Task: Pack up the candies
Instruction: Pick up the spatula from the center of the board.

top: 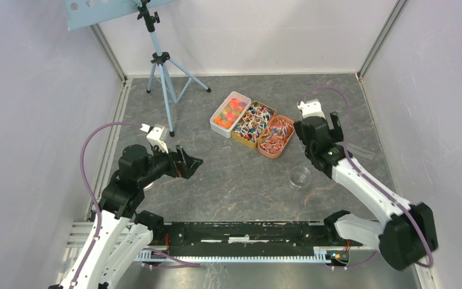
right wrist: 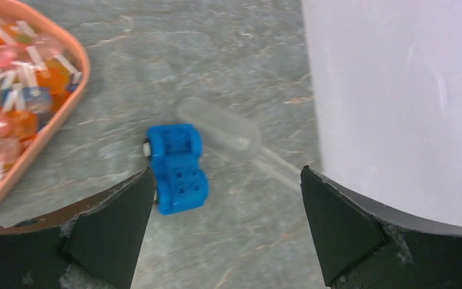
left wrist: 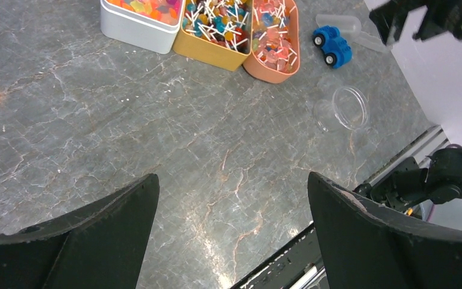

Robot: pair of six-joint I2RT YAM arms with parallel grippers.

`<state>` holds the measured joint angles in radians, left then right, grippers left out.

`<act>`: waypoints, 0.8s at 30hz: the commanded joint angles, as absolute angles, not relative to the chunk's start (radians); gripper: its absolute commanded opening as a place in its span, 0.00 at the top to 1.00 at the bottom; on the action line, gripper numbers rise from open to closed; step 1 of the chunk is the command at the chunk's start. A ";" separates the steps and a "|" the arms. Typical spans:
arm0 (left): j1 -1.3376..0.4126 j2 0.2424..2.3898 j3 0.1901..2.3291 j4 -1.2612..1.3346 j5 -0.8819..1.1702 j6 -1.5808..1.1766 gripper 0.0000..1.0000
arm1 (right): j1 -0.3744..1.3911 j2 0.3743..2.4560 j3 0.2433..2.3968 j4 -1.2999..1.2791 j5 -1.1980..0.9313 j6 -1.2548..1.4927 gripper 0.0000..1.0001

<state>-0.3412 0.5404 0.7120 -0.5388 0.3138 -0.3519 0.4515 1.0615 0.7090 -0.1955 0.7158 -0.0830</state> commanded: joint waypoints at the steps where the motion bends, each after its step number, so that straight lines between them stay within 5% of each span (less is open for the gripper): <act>1: -0.367 0.521 0.701 -0.522 0.303 -0.370 0.00 | 0.390 1.223 0.903 -0.319 0.802 -0.225 0.02; 10: -0.401 0.502 0.705 -0.532 0.278 -0.366 0.00 | 0.123 1.426 1.088 -0.476 0.337 -0.221 0.03; 24: -0.447 0.530 0.713 -0.550 0.233 -0.368 0.00 | -0.079 1.525 1.112 -0.485 0.365 -0.390 0.03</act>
